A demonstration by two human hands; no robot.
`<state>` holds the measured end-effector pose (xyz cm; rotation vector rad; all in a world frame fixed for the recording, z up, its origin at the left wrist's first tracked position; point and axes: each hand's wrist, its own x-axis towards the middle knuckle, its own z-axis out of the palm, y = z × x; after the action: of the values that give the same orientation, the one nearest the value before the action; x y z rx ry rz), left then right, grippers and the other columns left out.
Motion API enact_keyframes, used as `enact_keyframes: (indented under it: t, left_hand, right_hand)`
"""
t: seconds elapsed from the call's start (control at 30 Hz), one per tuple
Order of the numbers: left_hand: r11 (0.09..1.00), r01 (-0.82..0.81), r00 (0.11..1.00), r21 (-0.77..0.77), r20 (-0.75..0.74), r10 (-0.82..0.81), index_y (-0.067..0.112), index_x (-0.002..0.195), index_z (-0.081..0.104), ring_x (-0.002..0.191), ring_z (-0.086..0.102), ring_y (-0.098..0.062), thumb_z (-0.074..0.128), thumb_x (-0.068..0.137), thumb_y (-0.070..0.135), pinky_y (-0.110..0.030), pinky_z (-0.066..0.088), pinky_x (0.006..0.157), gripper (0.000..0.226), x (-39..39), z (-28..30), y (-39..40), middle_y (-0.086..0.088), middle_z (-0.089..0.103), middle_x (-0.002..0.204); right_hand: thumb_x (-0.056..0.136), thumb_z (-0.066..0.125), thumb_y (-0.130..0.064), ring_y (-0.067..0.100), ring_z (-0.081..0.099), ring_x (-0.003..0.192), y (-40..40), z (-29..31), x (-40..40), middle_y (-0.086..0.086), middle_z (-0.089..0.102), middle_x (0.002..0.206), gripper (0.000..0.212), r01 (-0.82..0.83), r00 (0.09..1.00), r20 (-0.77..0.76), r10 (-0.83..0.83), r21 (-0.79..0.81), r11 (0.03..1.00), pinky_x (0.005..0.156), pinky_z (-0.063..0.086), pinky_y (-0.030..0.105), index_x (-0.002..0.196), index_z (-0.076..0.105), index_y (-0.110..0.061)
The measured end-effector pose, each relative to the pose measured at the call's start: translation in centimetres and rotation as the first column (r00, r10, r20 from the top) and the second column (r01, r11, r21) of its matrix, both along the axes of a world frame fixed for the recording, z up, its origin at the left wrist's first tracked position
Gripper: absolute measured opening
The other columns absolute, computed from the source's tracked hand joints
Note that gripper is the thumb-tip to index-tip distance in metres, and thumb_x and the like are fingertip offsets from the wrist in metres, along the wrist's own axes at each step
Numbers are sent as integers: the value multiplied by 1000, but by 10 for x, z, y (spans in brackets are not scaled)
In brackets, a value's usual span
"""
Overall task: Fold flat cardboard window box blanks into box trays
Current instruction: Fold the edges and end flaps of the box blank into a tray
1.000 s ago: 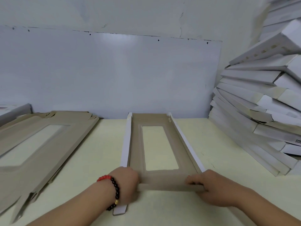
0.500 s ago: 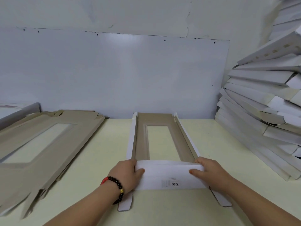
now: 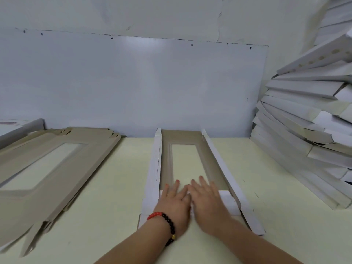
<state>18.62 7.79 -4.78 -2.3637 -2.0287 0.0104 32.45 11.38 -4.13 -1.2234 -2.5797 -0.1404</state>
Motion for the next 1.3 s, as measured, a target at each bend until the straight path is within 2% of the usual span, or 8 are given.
enact_keyframes:
  t: [0.07,0.23,0.5,0.67,0.8,0.93,1.07,1.3]
  left_hand:
    - [997,11,999,-80,-41,-14,18,154,-4,148,-12,-25,33,95,31,-49,-12,117,71,5,-2,0,-3,-2,162]
    - [988,-84,979,-130,-198,57,18,152,-12,147,-18,-22,-1,95,56,-52,-21,113,70,-18,2,-9,2,-12,161]
    - [961,-254,956,-110,-179,232,17,153,-12,145,-24,-22,-6,88,67,-56,-28,106,82,-45,-3,-20,2,-16,160]
    - [959,-260,966,-112,-9,260,21,154,-8,146,-20,-24,3,88,69,-56,-22,110,82,-49,-9,-18,5,-10,162]
    - [946,-281,917,-163,246,315,29,151,0,148,-1,-24,36,77,73,-49,-3,118,93,-53,1,-10,9,11,160]
    - [931,-308,835,-197,412,363,35,151,6,143,18,-23,60,57,67,-40,15,117,113,-54,17,-2,5,33,150]
    - [938,-283,843,-201,414,344,41,149,15,136,30,-19,66,47,66,-40,15,117,116,-57,29,0,11,46,138]
    - [978,-165,972,-125,149,182,40,111,56,110,44,-14,63,56,71,-41,11,109,63,-45,49,-16,18,58,94]
  right_hand:
    - [95,29,-8,14,1,149,-2,-3,-10,-3,8,162,62,-103,993,-79,83,-304,947,120,0,30,155,15,-18]
    - [105,19,-36,6,-8,148,10,-15,17,-8,-6,162,56,-70,986,130,107,-262,962,119,-5,31,156,1,-23]
    - [101,15,-51,10,-11,148,29,-15,67,-5,-12,162,65,278,947,245,-205,-312,909,119,-6,36,155,-4,-21]
    - [102,25,-47,17,0,149,34,-8,67,4,-1,163,67,315,949,135,-285,-372,873,120,4,33,155,0,-15]
    - [92,48,-53,27,21,145,45,11,64,3,16,161,82,314,943,44,-329,-435,844,116,22,38,155,6,-21]
    - [81,71,-42,22,42,133,54,25,66,5,39,149,91,202,860,-241,-450,-648,734,108,36,35,153,21,-18]
    - [74,83,-29,18,60,107,55,26,74,4,58,119,85,60,746,-402,-531,-753,655,93,47,30,144,38,-15]
    - [74,84,-25,7,62,103,34,44,81,-10,61,118,49,-97,865,-373,-336,-781,617,94,49,25,116,61,-30]
